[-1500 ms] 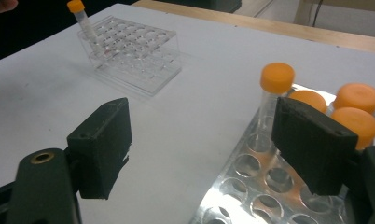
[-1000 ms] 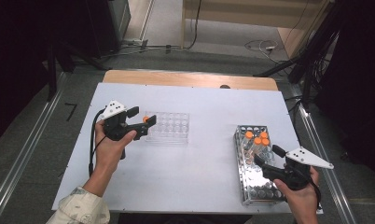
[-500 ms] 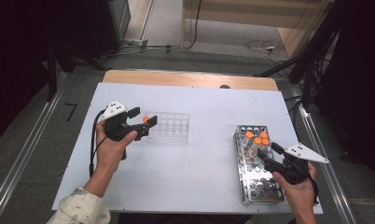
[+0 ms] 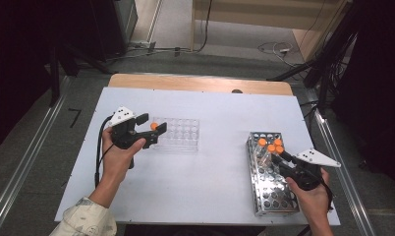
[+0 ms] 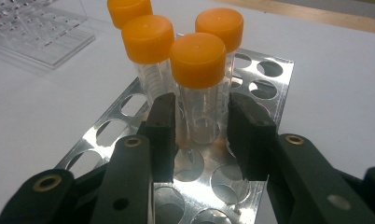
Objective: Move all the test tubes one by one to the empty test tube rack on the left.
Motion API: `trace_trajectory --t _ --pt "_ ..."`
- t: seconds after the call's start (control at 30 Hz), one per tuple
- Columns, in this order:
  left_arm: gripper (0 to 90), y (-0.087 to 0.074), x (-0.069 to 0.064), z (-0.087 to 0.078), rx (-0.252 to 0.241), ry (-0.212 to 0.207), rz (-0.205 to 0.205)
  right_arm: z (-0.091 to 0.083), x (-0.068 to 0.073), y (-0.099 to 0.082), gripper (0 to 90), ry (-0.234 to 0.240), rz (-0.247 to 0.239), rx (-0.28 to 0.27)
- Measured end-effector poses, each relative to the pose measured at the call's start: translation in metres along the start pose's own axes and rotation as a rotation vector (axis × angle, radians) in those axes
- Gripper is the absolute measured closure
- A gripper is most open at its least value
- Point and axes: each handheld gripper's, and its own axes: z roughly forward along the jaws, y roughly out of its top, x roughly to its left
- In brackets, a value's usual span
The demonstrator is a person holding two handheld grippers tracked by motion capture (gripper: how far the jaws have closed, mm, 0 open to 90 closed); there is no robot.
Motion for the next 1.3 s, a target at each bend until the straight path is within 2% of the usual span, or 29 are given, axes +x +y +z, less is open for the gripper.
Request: trace_trajectory --t 0.3,0.57,0.87,1.3 --pt "22.8 0.0 -0.002 0.001 0.002 -0.002 0.006 0.004 0.0 0.0 64.7 -0.012 -0.018 0.015" --pt "22.9 -0.001 -0.003 0.001 0.007 0.001 0.015 0.004 0.001 -0.001 71.4 -0.025 -0.026 0.007" --pt "22.3 -0.002 -0.005 0.003 0.02 -0.005 0.021 -0.002 0.0 0.002 71.5 -0.02 -0.003 -0.027" --pt "22.3 0.0 -0.009 0.002 0.015 -0.002 0.043 -0.02 0.003 0.012 71.9 -0.037 0.01 -0.12"
